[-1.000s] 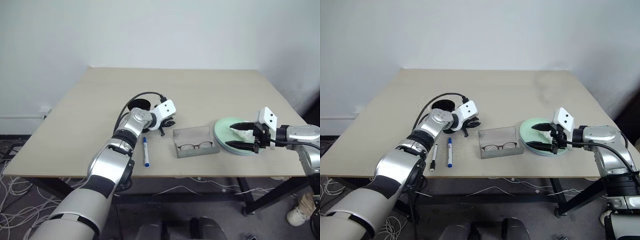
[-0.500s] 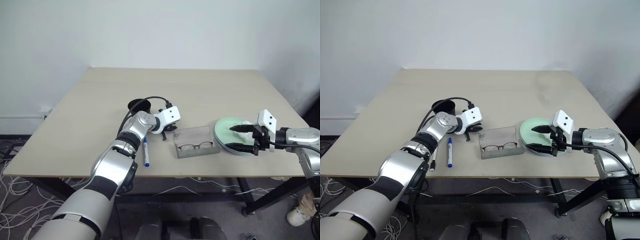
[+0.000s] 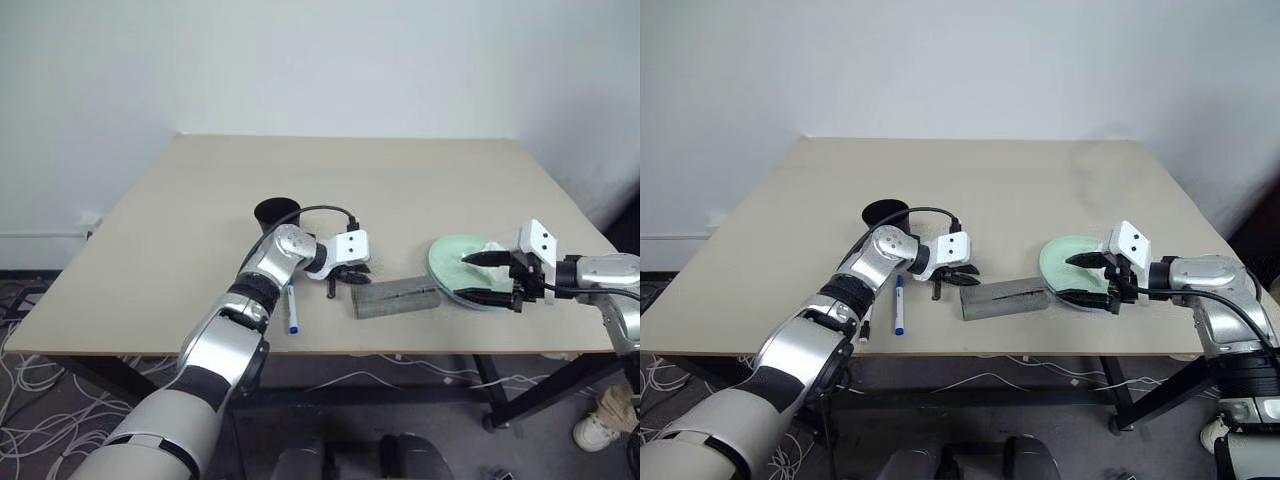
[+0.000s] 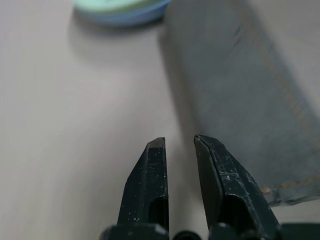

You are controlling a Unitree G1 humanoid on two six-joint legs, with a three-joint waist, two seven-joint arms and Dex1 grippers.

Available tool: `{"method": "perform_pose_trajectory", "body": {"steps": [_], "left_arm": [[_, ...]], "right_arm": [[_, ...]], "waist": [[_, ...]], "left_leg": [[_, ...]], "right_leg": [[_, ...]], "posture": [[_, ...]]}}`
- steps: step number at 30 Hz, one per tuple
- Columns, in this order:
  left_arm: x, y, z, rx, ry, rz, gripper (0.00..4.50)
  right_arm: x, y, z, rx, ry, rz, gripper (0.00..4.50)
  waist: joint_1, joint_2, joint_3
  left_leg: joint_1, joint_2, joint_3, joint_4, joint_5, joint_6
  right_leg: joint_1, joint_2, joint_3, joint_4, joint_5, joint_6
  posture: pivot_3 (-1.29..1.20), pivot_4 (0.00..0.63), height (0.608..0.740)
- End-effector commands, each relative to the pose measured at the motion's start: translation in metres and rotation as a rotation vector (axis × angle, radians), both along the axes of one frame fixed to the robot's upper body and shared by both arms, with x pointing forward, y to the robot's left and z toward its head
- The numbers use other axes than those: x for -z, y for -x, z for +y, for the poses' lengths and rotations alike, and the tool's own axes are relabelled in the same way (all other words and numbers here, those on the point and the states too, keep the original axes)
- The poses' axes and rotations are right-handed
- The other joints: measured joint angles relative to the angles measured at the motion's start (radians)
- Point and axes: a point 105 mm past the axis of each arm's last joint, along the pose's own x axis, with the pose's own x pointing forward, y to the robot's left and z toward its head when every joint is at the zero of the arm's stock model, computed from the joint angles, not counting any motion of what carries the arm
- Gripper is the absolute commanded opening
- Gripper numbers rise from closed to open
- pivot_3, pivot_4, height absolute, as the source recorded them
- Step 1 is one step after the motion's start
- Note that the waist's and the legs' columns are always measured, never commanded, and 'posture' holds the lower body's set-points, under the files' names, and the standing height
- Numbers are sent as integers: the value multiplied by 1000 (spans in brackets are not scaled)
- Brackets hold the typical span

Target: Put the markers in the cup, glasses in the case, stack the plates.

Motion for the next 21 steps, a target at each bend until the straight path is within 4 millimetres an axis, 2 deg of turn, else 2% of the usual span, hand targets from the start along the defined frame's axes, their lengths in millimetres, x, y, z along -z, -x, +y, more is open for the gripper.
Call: {"method": "perform_pose_trajectory", "body": {"steps": [1, 7, 10, 21], "left_arm": [[-19, 6, -9, 66, 27, -51, 878], [-23, 15, -12, 100, 22, -66, 878], [-18, 21, -13, 120, 7, -59, 878], [15, 32, 1, 130, -100, -48, 878]], "right_arm": [[-16, -4, -4, -4, 14, -58, 3789], [-17, -6, -9, 1, 24, -62, 3789], [-18, -7, -9, 2, 25, -65, 3789], [-19, -7, -9, 3, 28, -68, 3789]], "waist": [[0, 0, 0], [0, 0, 0], [0, 0, 0], [0, 1, 0]], "left_leg": [[0, 0, 0, 0, 0, 0], [0, 0, 0, 0, 0, 0], [0, 0, 0, 0, 0, 0], [2, 0, 0, 0, 0, 0]], "right_leg": [[0, 0, 0, 0, 0, 0], [0, 0, 0, 0, 0, 0], [0, 1, 0, 0, 0, 0], [2, 0, 1, 0, 0, 0]], "posture": [[0, 0, 740], [0, 0, 740], [0, 0, 740], [0, 0, 740]]}}
